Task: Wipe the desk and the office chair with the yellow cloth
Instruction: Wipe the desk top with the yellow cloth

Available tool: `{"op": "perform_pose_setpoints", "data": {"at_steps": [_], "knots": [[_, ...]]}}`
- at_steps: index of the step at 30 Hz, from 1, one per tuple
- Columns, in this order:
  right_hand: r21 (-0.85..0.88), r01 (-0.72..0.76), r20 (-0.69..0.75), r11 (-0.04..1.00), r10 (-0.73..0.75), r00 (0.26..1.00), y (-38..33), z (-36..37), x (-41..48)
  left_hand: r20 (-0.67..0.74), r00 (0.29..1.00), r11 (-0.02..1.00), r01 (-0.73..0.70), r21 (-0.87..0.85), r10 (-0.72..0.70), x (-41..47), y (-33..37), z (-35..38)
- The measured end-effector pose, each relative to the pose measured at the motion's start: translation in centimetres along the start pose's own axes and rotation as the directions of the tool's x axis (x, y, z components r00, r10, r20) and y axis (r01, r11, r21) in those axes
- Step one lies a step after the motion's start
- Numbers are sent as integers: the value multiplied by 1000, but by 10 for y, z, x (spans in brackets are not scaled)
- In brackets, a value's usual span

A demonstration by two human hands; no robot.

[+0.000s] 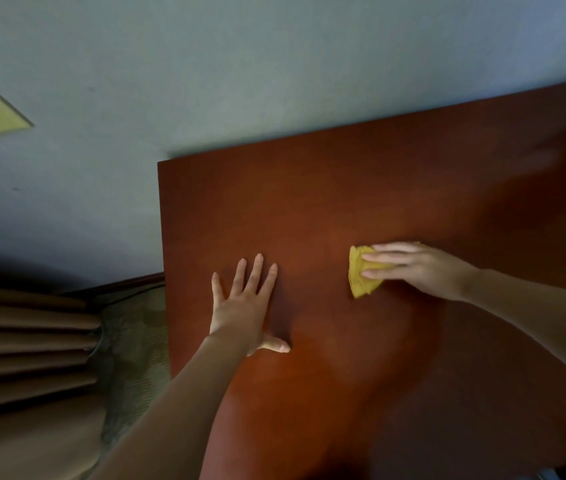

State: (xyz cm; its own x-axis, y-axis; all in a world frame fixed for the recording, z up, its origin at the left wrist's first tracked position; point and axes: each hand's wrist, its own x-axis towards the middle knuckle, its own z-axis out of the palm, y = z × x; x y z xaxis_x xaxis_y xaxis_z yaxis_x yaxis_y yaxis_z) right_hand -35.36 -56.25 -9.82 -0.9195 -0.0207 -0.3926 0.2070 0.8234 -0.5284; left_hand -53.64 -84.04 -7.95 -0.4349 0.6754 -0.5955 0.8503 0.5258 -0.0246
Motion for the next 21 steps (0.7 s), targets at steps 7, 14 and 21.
{"op": "perform_pose_setpoints", "data": {"at_steps": [7, 14, 21], "knots": [[-117, -103, -313, 988, 62, 948, 4, -31, 63, -35, 999, 1000, 8, 12, -8, 4, 1, 4], [-56, -437, -488, 898, 357, 796, -44, -40, 139, -48, 999, 1000, 9, 7, -9, 5, 0, 7], [-20, -479, -533, 877, 396, 747, -98, -2, 162, -127, 991, 998, 35, -50, -41, -7, -1, 16]]}}
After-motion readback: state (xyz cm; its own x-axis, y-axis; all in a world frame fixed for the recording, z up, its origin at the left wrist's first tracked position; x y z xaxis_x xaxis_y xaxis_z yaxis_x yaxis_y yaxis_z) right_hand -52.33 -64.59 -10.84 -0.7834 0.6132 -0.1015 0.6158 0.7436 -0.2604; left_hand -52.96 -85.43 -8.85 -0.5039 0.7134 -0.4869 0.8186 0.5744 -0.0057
